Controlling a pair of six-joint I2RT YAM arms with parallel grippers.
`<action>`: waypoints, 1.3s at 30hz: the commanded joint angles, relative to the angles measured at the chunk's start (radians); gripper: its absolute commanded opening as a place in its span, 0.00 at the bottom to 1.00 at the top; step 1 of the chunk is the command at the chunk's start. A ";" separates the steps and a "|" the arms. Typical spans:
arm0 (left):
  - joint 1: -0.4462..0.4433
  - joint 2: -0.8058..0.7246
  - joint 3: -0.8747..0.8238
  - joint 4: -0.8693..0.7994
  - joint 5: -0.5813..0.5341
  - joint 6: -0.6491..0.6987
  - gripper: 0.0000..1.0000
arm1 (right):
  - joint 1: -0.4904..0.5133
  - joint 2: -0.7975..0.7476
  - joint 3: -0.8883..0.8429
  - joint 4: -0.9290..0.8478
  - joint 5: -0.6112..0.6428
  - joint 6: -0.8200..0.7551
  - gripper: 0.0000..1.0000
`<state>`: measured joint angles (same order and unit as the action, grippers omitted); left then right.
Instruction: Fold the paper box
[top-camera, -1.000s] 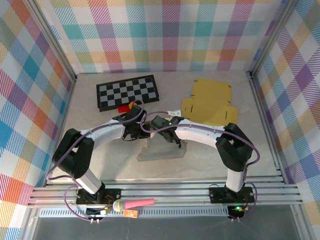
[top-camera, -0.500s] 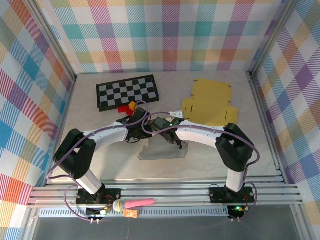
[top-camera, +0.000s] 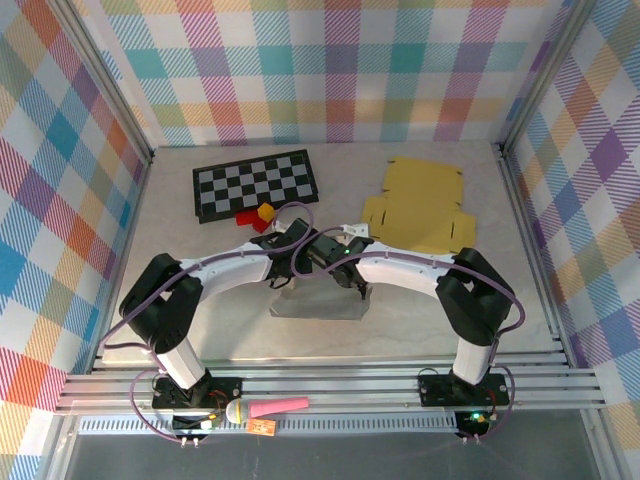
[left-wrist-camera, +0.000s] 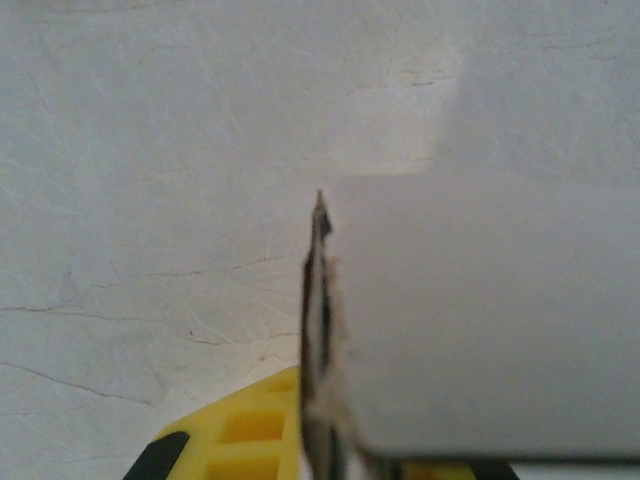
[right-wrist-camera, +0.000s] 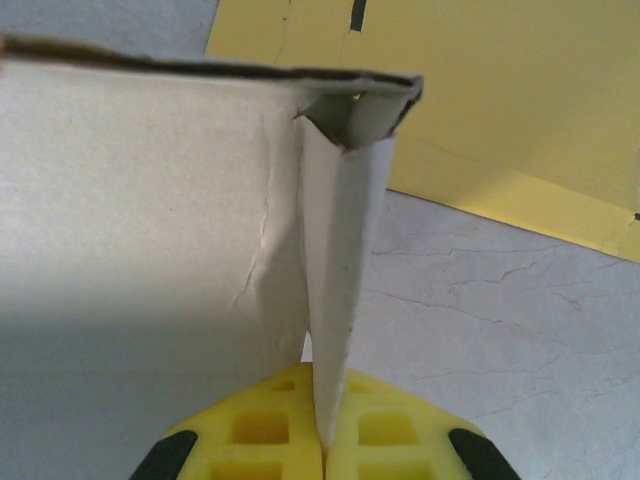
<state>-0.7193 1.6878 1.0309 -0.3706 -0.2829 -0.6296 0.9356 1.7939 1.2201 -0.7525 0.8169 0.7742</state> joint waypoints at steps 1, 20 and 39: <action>-0.044 0.049 -0.019 -0.095 -0.141 -0.010 0.00 | 0.006 -0.010 -0.002 -0.018 -0.007 -0.021 0.00; -0.040 0.061 -0.007 -0.072 -0.125 0.106 0.00 | -0.001 -0.021 -0.012 -0.010 -0.027 -0.013 0.00; -0.019 -0.142 -0.053 0.004 0.037 0.182 0.54 | -0.001 -0.044 -0.039 0.022 -0.034 -0.026 0.00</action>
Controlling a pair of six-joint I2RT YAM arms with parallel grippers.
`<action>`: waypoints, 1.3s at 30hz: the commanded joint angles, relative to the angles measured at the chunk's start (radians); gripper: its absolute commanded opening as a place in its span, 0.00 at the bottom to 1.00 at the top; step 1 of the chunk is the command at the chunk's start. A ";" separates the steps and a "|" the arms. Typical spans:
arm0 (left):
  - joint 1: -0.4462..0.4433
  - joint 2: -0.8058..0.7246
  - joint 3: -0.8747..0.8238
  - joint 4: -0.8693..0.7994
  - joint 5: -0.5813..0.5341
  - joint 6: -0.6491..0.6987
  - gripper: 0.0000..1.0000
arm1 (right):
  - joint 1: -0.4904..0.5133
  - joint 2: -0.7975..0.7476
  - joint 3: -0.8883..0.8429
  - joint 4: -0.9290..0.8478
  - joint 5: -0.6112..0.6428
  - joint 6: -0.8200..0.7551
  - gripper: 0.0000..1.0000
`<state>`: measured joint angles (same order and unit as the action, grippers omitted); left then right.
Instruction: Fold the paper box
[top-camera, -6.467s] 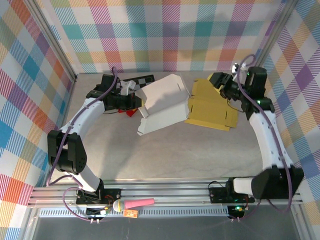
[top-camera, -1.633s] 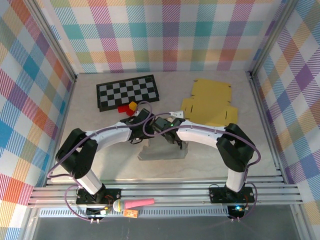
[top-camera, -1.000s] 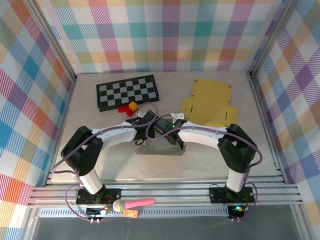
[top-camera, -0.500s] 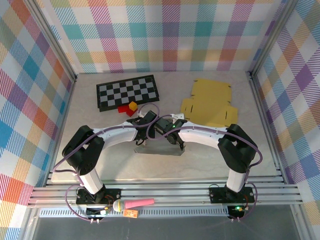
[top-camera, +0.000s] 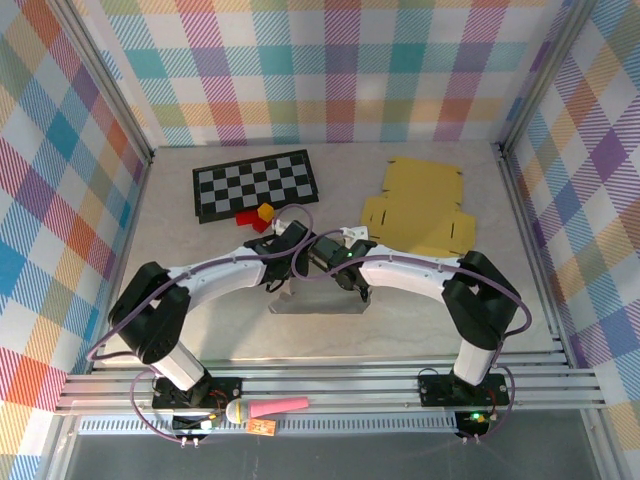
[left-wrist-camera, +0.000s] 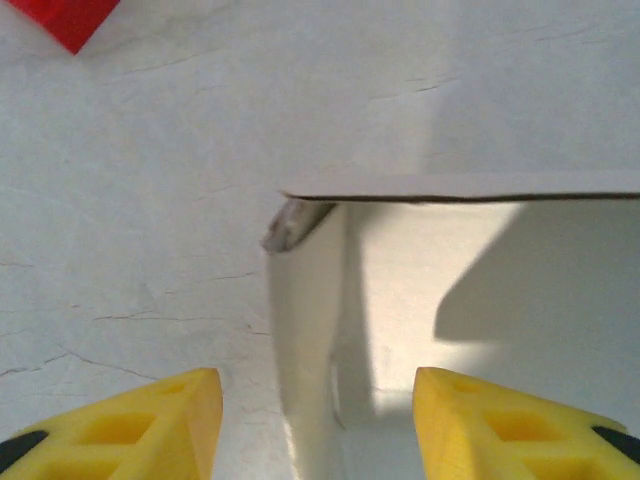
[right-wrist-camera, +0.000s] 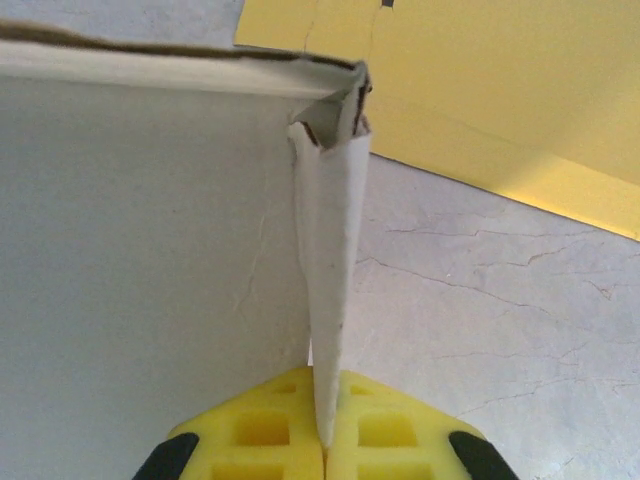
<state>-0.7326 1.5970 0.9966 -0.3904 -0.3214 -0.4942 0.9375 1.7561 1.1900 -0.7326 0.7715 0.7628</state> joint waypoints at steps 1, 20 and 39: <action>0.003 -0.055 -0.018 0.020 0.095 0.051 0.55 | -0.005 -0.006 -0.007 0.002 0.012 -0.016 0.00; 0.075 0.045 -0.013 0.013 0.124 0.072 0.18 | -0.017 0.023 0.017 -0.021 -0.012 -0.016 0.00; 0.080 0.042 0.007 0.061 0.173 0.057 0.00 | -0.002 0.252 0.319 -0.422 0.003 0.221 0.00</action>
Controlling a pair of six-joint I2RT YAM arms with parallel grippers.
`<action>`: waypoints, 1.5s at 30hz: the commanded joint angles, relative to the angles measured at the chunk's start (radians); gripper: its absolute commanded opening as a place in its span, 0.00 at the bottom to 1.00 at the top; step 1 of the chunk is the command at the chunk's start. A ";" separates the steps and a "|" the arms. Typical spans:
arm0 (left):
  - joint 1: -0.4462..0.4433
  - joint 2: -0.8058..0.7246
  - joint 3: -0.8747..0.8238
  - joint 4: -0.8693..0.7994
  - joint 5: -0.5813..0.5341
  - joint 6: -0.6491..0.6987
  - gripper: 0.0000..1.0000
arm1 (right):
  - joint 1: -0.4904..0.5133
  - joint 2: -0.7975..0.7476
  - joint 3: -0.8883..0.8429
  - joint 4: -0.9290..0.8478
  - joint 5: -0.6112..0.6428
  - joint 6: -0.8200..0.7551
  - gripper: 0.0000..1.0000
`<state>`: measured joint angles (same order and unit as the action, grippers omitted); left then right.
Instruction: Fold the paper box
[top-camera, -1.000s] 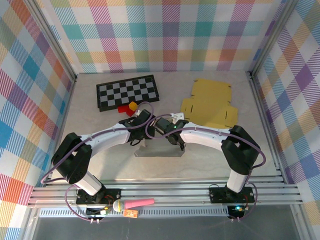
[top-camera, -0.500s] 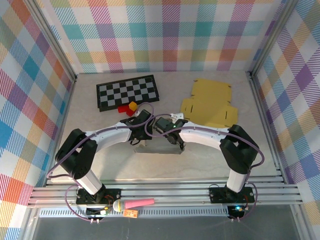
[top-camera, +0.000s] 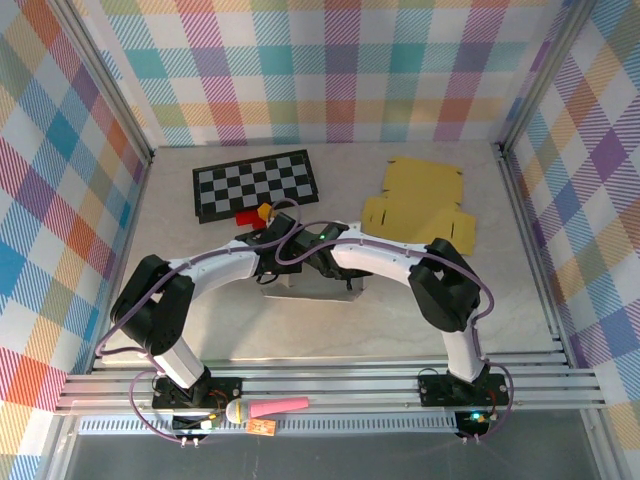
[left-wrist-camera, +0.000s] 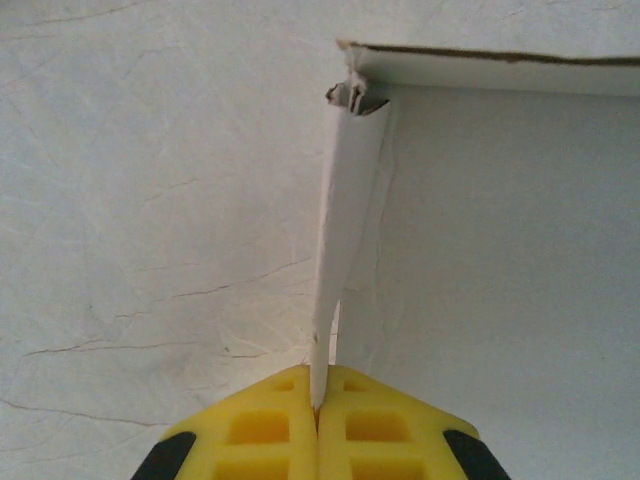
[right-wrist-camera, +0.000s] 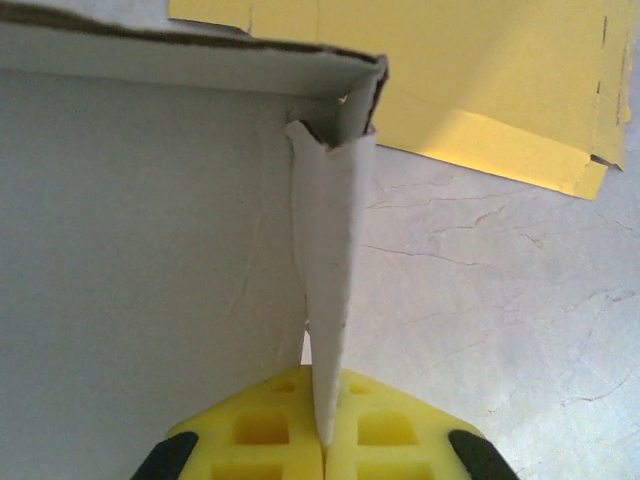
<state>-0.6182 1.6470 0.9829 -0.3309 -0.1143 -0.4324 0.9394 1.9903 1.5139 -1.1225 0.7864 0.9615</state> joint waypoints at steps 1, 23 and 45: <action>-0.032 -0.010 0.017 0.001 -0.036 -0.002 0.00 | -0.004 -0.010 -0.033 0.030 -0.040 -0.008 0.00; -0.029 -0.032 0.080 -0.066 -0.064 0.261 0.00 | -0.163 -0.409 -0.179 0.325 -0.420 -0.468 0.47; -0.051 0.222 0.393 -0.319 -0.115 0.491 0.14 | -0.361 -0.415 -0.321 0.546 -0.716 -0.878 0.62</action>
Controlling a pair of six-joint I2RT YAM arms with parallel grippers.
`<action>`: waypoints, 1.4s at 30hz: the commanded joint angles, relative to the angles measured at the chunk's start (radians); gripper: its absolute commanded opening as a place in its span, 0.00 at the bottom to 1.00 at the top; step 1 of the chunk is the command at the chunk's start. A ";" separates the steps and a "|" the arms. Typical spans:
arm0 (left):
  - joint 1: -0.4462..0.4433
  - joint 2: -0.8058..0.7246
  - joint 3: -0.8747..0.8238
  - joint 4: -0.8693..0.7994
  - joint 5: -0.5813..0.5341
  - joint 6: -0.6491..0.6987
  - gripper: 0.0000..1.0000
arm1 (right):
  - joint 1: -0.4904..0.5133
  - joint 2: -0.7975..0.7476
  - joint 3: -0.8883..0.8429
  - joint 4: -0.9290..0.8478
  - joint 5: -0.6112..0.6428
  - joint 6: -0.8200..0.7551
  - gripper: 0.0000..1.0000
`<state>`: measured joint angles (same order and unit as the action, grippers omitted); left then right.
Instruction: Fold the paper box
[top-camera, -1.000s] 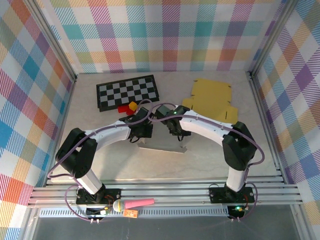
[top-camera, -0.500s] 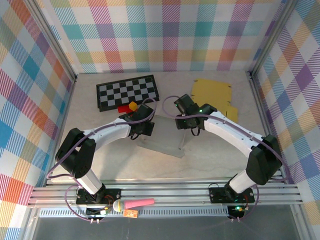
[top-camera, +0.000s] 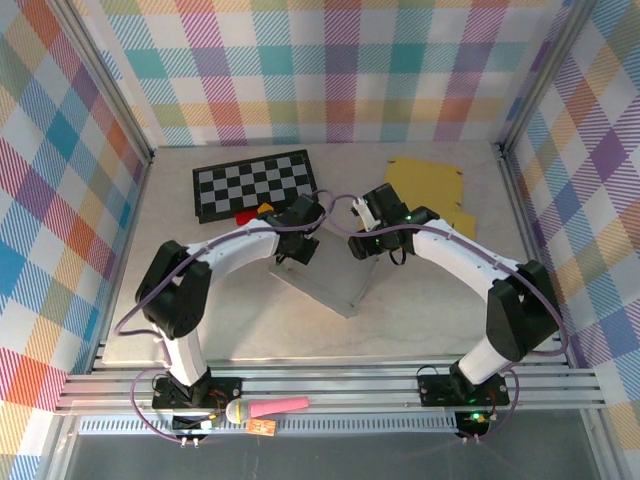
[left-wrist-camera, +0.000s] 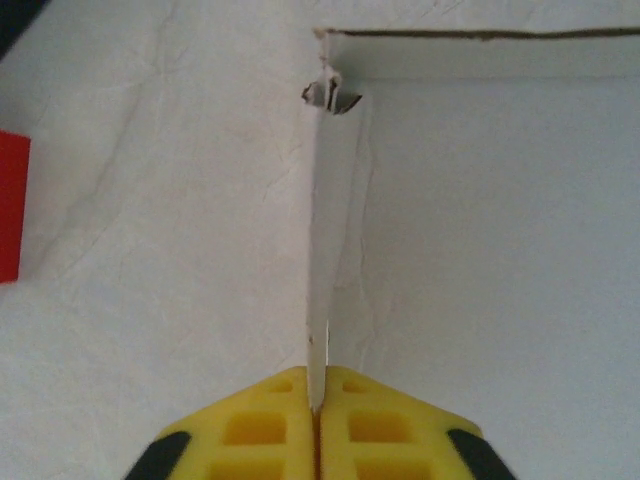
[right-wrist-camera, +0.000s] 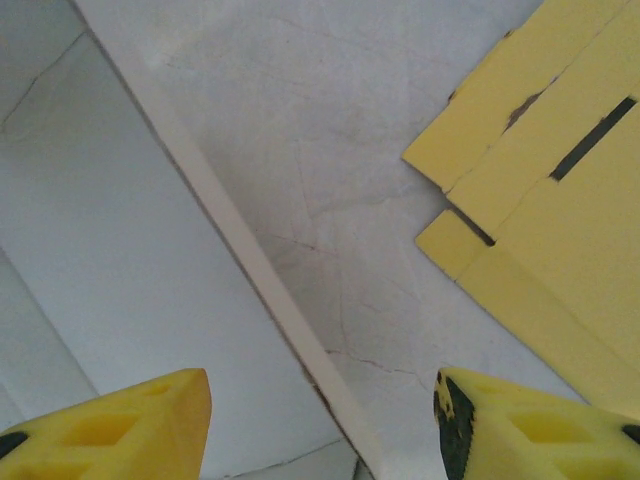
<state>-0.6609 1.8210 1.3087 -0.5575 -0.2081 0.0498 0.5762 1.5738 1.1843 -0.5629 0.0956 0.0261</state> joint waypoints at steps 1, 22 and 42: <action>-0.008 0.066 0.091 -0.103 -0.021 -0.002 0.19 | 0.002 0.000 0.009 -0.021 -0.027 0.085 0.62; 0.098 -0.044 0.367 -0.197 -0.043 -0.371 0.47 | -0.003 -0.159 0.055 -0.059 -0.244 0.202 0.58; 0.366 -0.895 -0.216 -0.295 0.403 -0.689 0.49 | 0.269 0.047 0.381 -0.384 -0.176 -0.087 0.61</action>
<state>-0.3050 0.9825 1.1595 -0.8017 0.1287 -0.5915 0.8219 1.5780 1.5093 -0.8673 -0.1764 0.0086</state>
